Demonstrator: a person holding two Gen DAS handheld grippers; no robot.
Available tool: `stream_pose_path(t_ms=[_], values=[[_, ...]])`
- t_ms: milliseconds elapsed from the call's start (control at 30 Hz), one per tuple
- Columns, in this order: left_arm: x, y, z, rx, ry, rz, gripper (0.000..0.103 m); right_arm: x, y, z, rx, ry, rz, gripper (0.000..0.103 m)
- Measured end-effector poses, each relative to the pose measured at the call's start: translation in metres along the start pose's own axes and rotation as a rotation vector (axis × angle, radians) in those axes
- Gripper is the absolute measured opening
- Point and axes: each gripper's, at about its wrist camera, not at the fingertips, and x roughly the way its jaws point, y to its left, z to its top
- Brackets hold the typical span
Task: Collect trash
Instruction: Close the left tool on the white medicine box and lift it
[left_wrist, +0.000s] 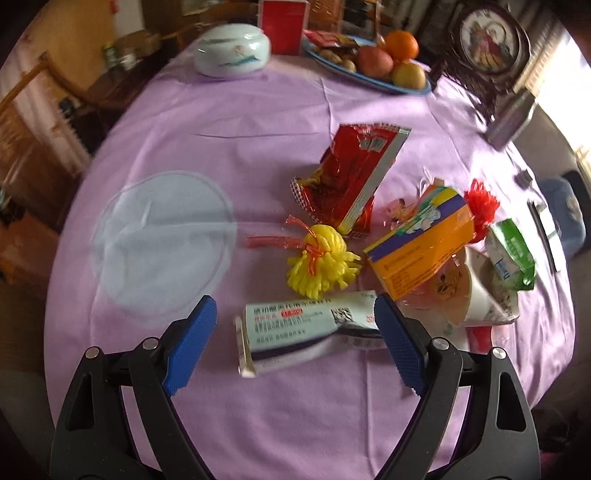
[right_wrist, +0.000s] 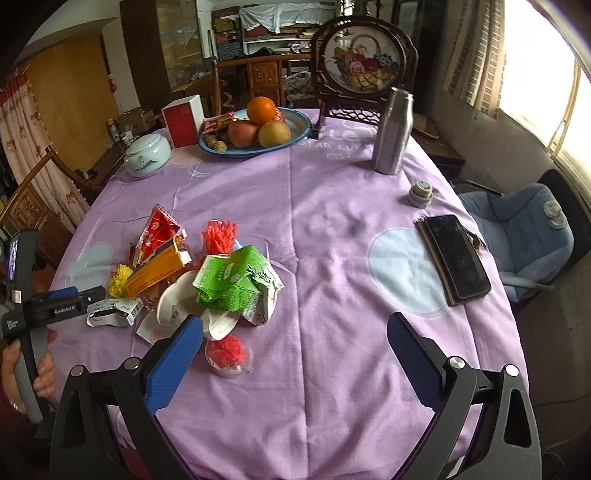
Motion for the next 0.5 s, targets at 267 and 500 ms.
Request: stream_pose_path(t_ms=[267,500], values=[[0.022,-0.011,-0.018,0.145,0.073,-0.111,0.085,0.001,0.007,-0.002,-0.018,0.01,0.002,0.098],[0.001,-0.026,-0.053,0.141,0.134,-0.223,0.085,0.006,0.021,0.002,-0.052,0.017,0.049,0.097]])
